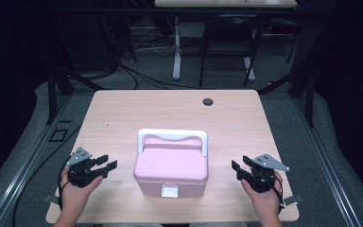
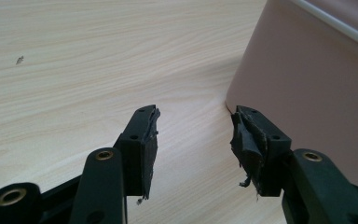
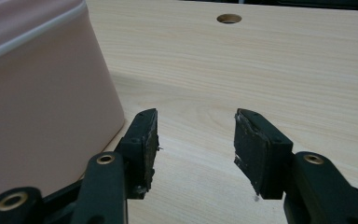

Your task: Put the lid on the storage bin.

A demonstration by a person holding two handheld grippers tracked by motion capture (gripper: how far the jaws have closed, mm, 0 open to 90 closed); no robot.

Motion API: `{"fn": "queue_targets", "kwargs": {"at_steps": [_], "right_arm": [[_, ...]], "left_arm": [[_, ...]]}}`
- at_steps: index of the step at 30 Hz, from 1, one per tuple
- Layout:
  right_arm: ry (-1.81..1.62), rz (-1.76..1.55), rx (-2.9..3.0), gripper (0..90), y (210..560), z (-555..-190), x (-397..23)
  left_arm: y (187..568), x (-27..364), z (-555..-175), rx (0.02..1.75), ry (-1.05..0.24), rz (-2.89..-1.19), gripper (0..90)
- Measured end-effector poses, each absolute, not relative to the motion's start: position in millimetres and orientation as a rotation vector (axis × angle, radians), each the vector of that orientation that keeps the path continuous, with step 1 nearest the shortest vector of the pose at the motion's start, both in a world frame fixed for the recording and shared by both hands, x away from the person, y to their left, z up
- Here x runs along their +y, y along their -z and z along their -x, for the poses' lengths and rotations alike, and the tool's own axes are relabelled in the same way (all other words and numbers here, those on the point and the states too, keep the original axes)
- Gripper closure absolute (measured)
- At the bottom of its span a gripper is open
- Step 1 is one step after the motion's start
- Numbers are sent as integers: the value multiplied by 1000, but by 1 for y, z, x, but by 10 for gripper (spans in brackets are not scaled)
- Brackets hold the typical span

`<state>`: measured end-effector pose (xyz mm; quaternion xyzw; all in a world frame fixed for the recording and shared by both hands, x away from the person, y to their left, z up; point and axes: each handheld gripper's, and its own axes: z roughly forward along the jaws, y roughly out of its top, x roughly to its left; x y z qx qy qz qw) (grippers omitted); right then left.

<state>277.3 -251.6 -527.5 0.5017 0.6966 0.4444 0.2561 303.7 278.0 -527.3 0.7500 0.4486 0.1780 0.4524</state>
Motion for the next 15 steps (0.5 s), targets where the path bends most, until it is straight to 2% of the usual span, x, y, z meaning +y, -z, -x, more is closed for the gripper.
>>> {"fn": "queue_targets", "kwargs": {"at_steps": [15], "right_arm": [[-1151,-1343,1919,466,546,-278,-244]], "left_arm": [[548,272,-306,1135,-448,-1920,491]]}}
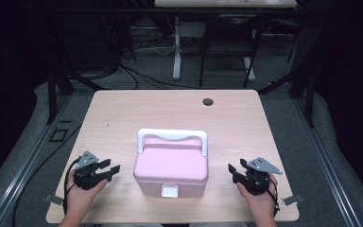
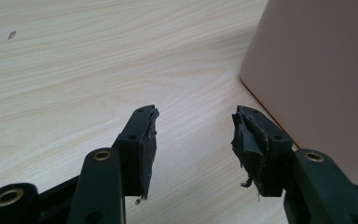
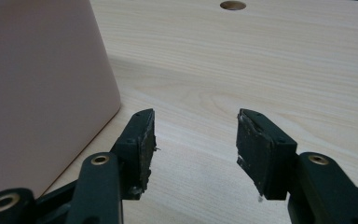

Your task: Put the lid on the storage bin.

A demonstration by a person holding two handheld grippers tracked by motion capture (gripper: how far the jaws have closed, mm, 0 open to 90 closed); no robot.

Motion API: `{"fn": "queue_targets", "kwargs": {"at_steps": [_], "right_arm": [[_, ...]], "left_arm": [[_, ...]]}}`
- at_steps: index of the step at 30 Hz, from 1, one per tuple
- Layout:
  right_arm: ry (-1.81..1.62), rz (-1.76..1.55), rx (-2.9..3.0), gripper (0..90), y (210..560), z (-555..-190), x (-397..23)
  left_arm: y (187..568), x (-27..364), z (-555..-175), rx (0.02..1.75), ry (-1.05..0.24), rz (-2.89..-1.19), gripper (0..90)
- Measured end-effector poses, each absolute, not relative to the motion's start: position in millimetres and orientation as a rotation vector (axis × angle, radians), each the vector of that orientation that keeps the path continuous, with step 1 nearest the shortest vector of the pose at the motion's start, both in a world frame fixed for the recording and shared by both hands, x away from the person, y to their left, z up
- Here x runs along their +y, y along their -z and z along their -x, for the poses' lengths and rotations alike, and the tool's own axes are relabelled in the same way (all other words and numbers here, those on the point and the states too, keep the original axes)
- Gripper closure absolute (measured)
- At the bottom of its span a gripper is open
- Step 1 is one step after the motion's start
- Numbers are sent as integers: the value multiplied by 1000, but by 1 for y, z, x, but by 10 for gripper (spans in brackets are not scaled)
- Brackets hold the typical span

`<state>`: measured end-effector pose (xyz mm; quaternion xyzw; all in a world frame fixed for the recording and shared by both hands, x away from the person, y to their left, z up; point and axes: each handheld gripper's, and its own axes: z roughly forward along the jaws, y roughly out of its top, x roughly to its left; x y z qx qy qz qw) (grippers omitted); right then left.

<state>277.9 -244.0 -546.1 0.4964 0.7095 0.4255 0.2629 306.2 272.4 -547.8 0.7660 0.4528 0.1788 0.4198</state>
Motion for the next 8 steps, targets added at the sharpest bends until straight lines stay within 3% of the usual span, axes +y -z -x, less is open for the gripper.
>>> {"fn": "queue_targets", "kwargs": {"at_steps": [8], "right_arm": [[-1154,-1353,1925,462,549,-279,-243]], "left_arm": [[550,273,-308,1147,-439,-1914,478]]}}
